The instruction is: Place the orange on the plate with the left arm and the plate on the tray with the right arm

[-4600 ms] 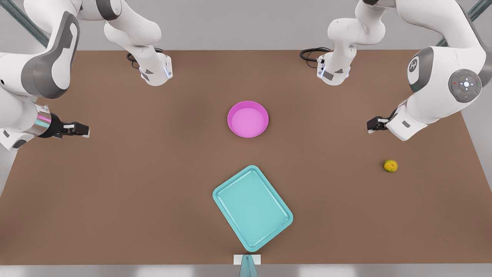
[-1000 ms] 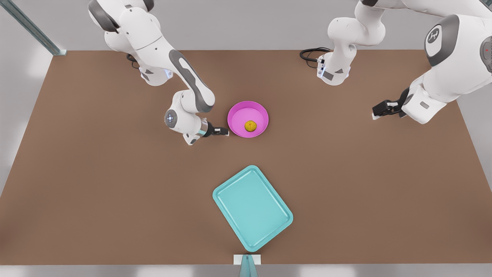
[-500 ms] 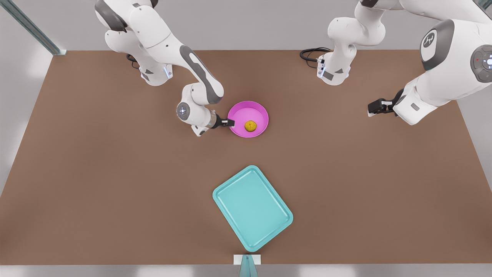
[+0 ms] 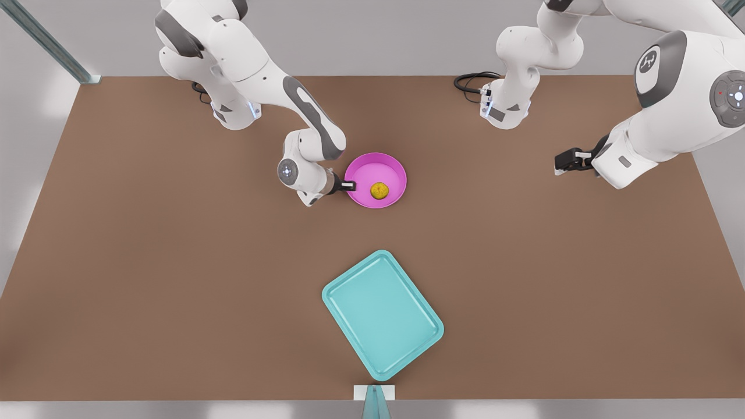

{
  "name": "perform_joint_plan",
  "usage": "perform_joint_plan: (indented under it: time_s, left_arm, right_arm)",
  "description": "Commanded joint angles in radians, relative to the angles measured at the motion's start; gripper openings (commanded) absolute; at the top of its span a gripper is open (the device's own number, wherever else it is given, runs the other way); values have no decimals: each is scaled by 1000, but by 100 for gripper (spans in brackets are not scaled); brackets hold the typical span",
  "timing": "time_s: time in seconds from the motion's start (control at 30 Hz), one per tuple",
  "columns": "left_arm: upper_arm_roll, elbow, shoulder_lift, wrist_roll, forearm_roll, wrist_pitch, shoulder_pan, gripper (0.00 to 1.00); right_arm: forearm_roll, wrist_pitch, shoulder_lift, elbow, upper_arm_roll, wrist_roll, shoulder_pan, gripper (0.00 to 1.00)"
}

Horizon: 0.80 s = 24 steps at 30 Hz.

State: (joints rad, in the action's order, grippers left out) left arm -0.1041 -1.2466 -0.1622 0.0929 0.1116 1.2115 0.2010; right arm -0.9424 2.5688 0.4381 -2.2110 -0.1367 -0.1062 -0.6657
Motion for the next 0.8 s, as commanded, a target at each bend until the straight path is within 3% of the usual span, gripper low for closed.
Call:
perform_joint_plan:
  time_s: [0.0,0.23,0.6,0.77]
  left_arm:
    - [0,-1,1,-25,0,-1,0,100]
    - [0,1,1,-24,0,-10,0,100]
    - [0,1,1,-22,2,-21,0,100]
    - [1,1,1,-24,2,-21,0,100]
  right_arm:
    - [11,-2,1,-1,0,-12,2,41]
    - [11,-16,-6,7,0,10,12,21]
    - [5,-13,-50,30,-3,10,14,21]
    - [-4,-19,-65,77,-6,23,103,21]
